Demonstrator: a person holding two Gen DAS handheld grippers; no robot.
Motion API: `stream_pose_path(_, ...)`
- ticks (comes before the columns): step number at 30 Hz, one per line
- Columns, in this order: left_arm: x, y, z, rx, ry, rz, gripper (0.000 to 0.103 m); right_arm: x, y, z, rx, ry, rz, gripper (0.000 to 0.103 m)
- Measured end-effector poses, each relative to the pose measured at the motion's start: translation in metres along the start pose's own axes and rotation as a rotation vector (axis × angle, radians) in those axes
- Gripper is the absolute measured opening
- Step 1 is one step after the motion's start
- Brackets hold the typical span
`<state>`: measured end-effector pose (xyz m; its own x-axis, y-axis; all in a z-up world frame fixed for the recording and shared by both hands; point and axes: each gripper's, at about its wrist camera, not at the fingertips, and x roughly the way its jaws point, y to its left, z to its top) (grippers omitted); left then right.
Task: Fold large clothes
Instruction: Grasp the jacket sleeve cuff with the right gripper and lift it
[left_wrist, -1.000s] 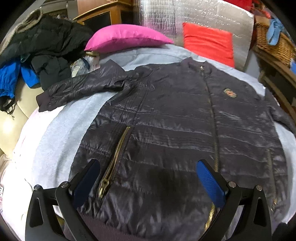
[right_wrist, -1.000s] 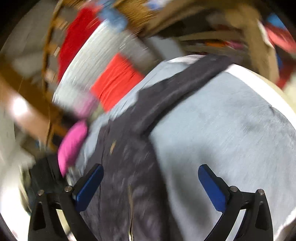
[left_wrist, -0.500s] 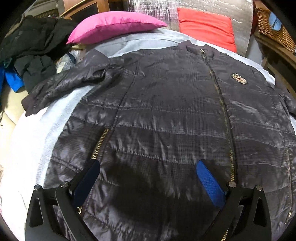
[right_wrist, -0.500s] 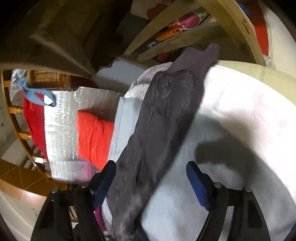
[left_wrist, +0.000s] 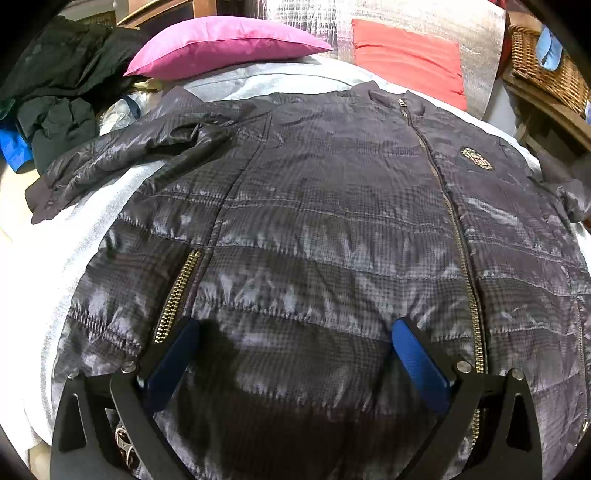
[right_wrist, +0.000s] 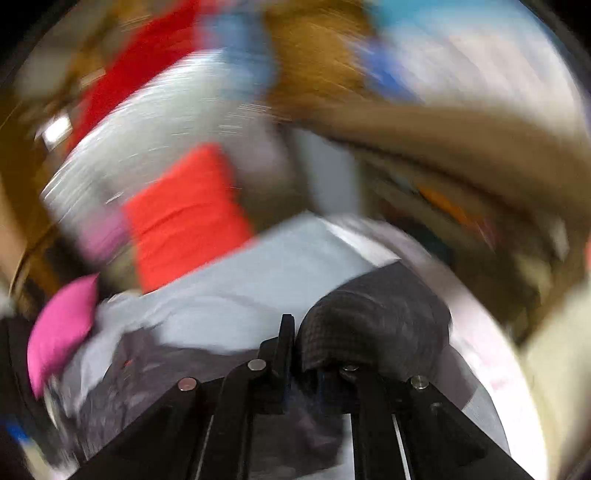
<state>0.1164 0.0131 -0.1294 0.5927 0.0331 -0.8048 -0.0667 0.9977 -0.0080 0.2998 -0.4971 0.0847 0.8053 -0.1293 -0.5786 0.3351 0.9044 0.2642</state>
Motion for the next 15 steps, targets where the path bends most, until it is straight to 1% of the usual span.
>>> stream_pose_path(1,0.0,0.0,0.0,-0.001,0.0,-0.005,0.103,-0.011,0.043,0.0,-0.104,-0.035,0.03,0.01)
stream_pose_path(2,-0.002,0.001,-0.002,-0.005,0.004,-0.011,0.103,-0.016,0.081,-0.007,-0.195,-0.06,0.057,0.01)
stream_pose_path(3,-0.002,0.0,-0.002,-0.007,0.007,-0.015,0.103,-0.021,0.11,-0.017,-0.267,-0.075,0.079,0.01)
stream_pose_path(4,-0.003,0.0,-0.002,-0.007,0.011,-0.017,0.103,-0.024,0.153,-0.037,-0.378,-0.081,0.114,0.01)
stream_pose_path(5,-0.004,0.002,-0.003,-0.006,0.016,-0.016,0.103,-0.024,0.183,-0.059,-0.459,-0.074,0.137,0.01)
stream_pose_path(6,-0.006,0.002,-0.003,-0.009,0.033,-0.016,0.103,-0.024,0.2,-0.078,-0.511,-0.063,0.154,0.011)
stream_pose_path(7,-0.008,0.002,-0.003,-0.019,0.053,-0.023,0.103,-0.015,0.225,-0.107,-0.589,-0.026,0.179,0.012)
stream_pose_path(8,-0.012,0.002,-0.005,-0.028,0.07,-0.037,0.103,-0.002,0.245,-0.137,-0.66,0.041,0.197,0.016)
stream_pose_path(9,-0.016,0.005,-0.004,-0.037,0.087,-0.052,0.103,0.007,0.253,-0.156,-0.689,0.091,0.212,0.02)
stream_pose_path(10,-0.02,0.008,-0.003,-0.041,0.09,-0.06,0.103,0.019,0.261,-0.18,-0.702,0.168,0.24,0.037)
stream_pose_path(11,-0.025,0.01,-0.004,-0.052,0.091,-0.075,0.103,0.034,0.264,-0.201,-0.691,0.248,0.263,0.074)
stream_pose_path(12,-0.029,0.013,-0.004,-0.06,0.093,-0.085,0.103,0.04,0.261,-0.214,-0.664,0.289,0.277,0.084)
stream_pose_path(14,-0.038,0.018,-0.003,-0.071,0.087,-0.094,0.103,0.043,0.25,-0.223,-0.585,0.305,0.324,0.085)
stream_pose_path(15,-0.042,0.021,-0.001,-0.074,0.078,-0.088,0.103,0.036,0.245,-0.227,-0.561,0.303,0.337,0.085)
